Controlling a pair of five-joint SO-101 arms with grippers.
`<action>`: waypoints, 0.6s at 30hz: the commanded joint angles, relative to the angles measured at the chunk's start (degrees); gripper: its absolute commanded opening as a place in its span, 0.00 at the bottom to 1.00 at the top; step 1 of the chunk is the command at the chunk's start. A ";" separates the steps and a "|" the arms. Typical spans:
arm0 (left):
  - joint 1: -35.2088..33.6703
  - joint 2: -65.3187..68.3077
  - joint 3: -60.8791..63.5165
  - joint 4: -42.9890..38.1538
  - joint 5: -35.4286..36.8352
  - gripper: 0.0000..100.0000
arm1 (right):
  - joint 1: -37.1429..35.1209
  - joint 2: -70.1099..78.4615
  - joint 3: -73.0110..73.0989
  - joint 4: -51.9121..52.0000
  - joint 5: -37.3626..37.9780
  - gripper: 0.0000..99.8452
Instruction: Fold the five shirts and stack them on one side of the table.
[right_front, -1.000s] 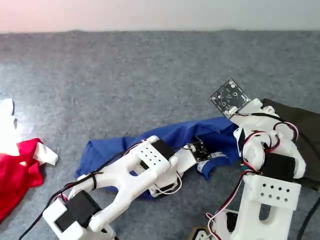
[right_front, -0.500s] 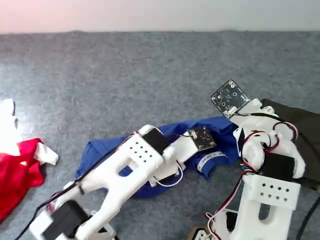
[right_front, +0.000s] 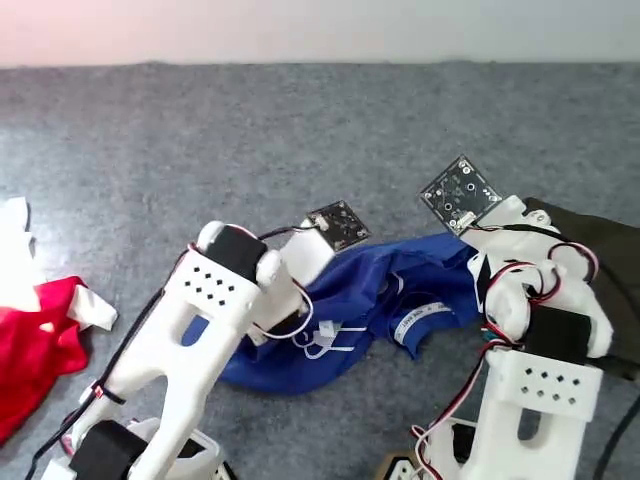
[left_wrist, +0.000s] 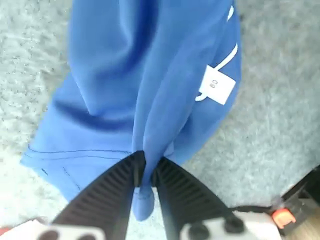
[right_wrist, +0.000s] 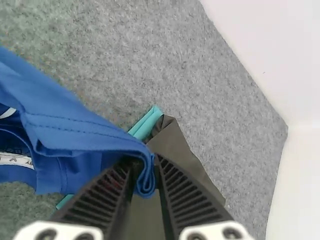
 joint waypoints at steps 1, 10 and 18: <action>1.76 0.53 1.89 0.26 -2.11 0.02 | 0.04 -0.22 -2.20 0.40 -0.44 0.01; 13.10 1.14 3.74 0.44 3.34 0.21 | 0.48 -0.22 -2.11 0.48 -0.44 0.01; 9.76 1.67 1.10 0.09 3.16 0.21 | 0.48 -0.31 -2.11 0.48 -0.44 0.01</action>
